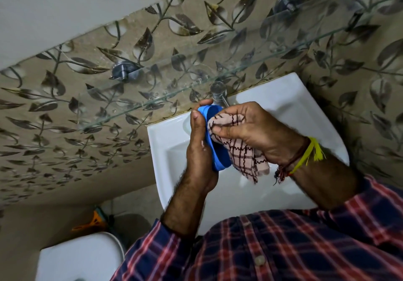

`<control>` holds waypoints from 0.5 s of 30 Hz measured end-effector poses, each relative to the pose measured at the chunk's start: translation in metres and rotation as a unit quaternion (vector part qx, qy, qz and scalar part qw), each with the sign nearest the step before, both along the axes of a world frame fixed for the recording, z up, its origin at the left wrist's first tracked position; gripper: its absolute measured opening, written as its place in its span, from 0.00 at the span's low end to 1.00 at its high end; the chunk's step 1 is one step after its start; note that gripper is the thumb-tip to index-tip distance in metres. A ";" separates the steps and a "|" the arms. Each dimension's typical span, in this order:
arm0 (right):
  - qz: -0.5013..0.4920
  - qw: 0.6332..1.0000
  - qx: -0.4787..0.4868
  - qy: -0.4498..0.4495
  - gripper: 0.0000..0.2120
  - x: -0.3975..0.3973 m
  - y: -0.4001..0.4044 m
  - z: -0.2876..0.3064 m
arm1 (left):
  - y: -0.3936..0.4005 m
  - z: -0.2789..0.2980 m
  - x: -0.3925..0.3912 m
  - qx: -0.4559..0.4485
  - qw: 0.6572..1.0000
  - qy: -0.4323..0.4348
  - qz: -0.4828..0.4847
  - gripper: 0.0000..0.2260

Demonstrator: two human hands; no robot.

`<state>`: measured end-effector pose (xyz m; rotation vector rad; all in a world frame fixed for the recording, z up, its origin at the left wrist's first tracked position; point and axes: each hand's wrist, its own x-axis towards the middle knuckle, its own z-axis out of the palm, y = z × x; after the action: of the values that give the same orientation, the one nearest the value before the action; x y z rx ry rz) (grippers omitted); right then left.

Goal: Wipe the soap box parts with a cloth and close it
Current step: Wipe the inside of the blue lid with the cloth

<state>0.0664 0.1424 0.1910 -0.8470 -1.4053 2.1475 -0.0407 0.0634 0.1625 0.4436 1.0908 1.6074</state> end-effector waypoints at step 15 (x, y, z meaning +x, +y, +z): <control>0.029 0.998 -0.053 0.036 0.07 0.002 0.003 -0.010 | 0.003 0.001 -0.001 -0.028 0.999 -0.028 -0.002 0.18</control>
<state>0.0682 0.1452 0.1805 -0.7675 -1.3059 2.2890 -0.0418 0.0663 0.1630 0.3614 1.0885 1.5735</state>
